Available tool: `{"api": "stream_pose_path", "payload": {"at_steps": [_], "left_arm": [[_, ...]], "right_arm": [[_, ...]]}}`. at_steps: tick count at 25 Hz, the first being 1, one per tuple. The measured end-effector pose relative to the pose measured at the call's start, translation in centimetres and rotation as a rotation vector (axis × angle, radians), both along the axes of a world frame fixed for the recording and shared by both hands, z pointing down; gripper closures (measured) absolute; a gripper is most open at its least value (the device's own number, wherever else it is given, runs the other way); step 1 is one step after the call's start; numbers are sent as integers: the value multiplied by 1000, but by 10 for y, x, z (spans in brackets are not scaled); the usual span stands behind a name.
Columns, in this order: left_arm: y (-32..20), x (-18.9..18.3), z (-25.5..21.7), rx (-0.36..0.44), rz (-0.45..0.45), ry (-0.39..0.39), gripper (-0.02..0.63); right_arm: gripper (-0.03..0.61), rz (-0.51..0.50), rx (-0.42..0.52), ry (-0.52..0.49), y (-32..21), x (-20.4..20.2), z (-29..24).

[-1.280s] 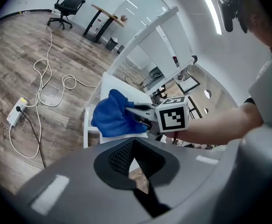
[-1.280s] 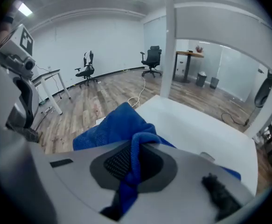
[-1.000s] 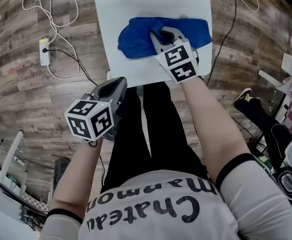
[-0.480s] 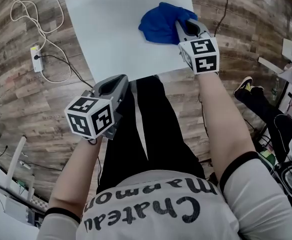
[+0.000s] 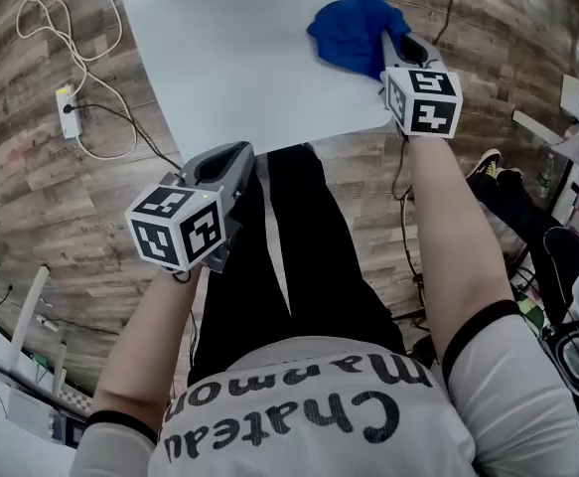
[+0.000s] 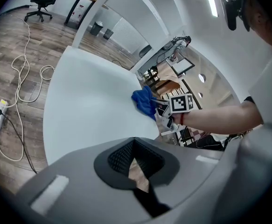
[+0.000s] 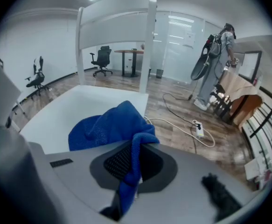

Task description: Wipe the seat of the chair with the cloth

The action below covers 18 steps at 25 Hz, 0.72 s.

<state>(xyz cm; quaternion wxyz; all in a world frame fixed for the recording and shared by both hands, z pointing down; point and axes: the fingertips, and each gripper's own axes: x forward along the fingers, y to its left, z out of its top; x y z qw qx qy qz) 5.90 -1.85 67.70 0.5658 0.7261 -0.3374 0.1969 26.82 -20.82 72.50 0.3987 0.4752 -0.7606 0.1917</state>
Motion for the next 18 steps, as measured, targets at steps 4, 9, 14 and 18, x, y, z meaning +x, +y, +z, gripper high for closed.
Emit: {"api": "stream_pose_path", "payload": {"at_steps": [4, 9, 14, 18], "left_arm": [[3, -10, 1, -2, -17, -5, 606], [8, -35, 8, -7, -47, -24, 607], [8, -53, 7, 13, -96, -23, 606], [14, -73, 5, 21, -101, -12, 607]], "right_arm": [[551, 151, 27, 197, -3, 48, -13], [551, 86, 241, 207, 11, 19, -81], [551, -97, 240, 68, 75, -80, -107], [551, -181, 119, -104, 123, -171, -102]]}}
